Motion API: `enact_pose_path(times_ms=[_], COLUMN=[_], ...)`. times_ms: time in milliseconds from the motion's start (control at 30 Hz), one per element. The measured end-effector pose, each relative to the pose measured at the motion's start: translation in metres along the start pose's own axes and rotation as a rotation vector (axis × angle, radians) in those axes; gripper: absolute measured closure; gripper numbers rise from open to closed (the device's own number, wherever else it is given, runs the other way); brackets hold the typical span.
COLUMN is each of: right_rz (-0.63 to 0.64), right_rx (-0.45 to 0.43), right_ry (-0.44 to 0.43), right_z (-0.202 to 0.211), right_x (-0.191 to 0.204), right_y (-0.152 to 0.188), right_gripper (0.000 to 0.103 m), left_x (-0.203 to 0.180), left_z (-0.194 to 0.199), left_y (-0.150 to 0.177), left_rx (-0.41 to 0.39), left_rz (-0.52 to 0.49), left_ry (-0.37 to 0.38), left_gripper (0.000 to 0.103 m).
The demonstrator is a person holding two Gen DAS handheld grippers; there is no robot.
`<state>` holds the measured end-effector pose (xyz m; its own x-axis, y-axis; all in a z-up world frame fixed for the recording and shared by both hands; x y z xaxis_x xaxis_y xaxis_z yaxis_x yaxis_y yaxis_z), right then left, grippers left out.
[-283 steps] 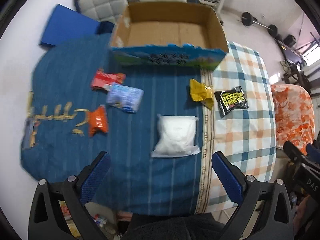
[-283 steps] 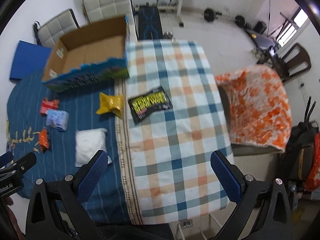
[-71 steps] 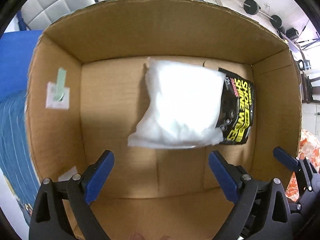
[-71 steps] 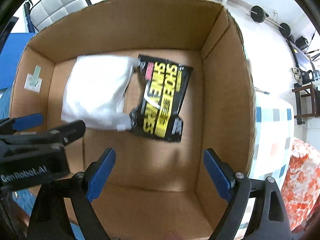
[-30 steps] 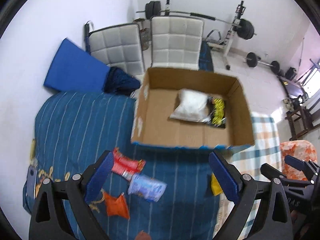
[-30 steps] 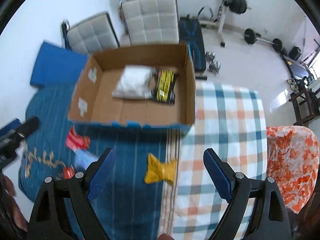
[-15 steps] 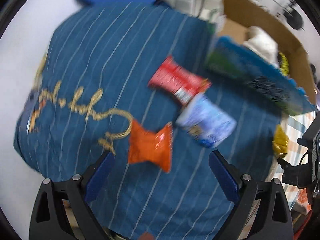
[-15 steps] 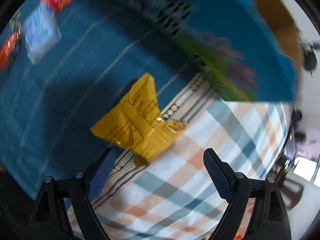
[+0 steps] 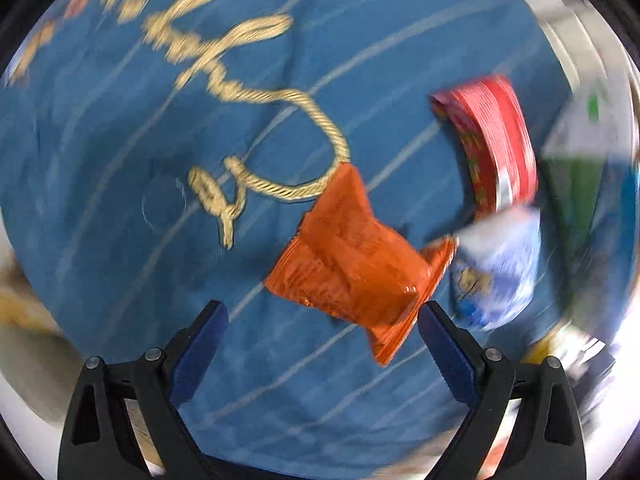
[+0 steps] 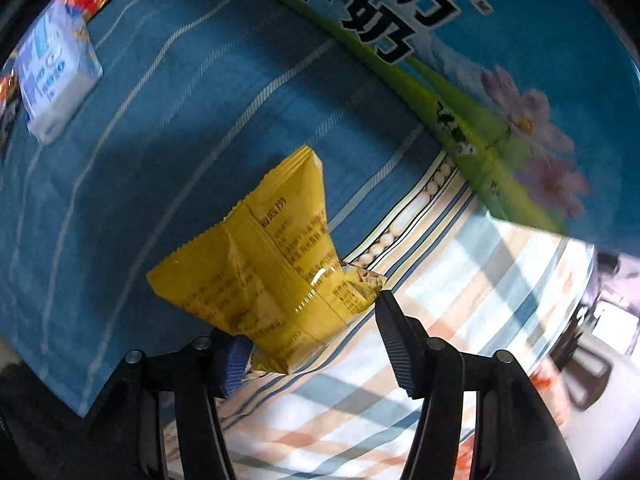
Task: Organize soft objects
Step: 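Grasp the orange snack bag with the left tool while the right tool reaches the yellow bag, then grasp the blue-white wipes pack with the right tool while the left tool holds the orange bag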
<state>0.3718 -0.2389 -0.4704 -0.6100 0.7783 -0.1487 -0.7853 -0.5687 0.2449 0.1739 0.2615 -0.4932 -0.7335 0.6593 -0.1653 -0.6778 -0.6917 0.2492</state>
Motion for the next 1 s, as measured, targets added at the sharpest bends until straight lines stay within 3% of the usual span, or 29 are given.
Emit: enact_pose_path(times_ms=[100, 267, 367, 467, 567, 667, 800, 867, 1000], right_rz=[-0.113, -0.249, -0.264, -0.239, -0.211, -0.192, -0.126, -0.079, 0.005], right_rx=[0.037, 0.063, 0.042, -0.012, -0.067, -0.13, -0.161, -0.16, -0.152], right_ry=[-0.049, -0.095, -0.117, -0.084, -0.029, -0.015, -0.083, -0.099, -0.148], right_z=[-0.001, -0.002, 0.009, 0.033, 0.055, 0.081, 0.1, 0.106, 0.101], right_x=[-0.009, -0.031, -0.041, -0.044, -0.042, -0.031, -0.001, 0.033, 0.08], right_y=[0.0, 0.005, 0.014, 0.019, 0.023, 0.007, -0.017, -0.055, -0.091], right_gripper=[0.043, 0.043, 0.043, 0.04, 0.03, 0.029, 0.028, 0.028, 0.028], left_x=[0.011, 0.007, -0.001, -0.01, -0.021, -0.034, -0.043, -0.042, -0.032], left_z=[-0.012, -0.034, -0.041, -0.042, -0.038, -0.032, -0.017, -0.013, -0.012], left_y=[-0.005, -0.015, -0.023, -0.032, -0.034, -0.036, -0.037, -0.035, -0.031], left_rx=[0.084, 0.182, 0.205, 0.179, 0.128, 0.076, -0.029, -0.059, -0.084], left_rz=[0.124, 0.212, 0.235, 0.227, 0.163, 0.055, -0.139, -0.211, -0.305], left_ry=[0.077, 0.146, 0.153, 0.135, 0.098, 0.05, -0.081, -0.13, -0.188], left_gripper=[0.006, 0.006, 0.006, 0.007, 0.028, 0.044, 0.053, 0.053, 0.053])
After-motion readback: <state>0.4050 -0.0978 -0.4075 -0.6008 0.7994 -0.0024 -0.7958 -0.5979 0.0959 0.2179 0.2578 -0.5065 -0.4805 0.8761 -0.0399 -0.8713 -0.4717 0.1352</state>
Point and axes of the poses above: each gripper's, at about its wrist camera, not at the fingertips, and z roughly against the way its jaws point, x to its left, y to its underside, the point moved 6 cm from there along -z, roughly the way its jaws point, and after that the axes turned 1 degree about z, right-handed, at the moved point
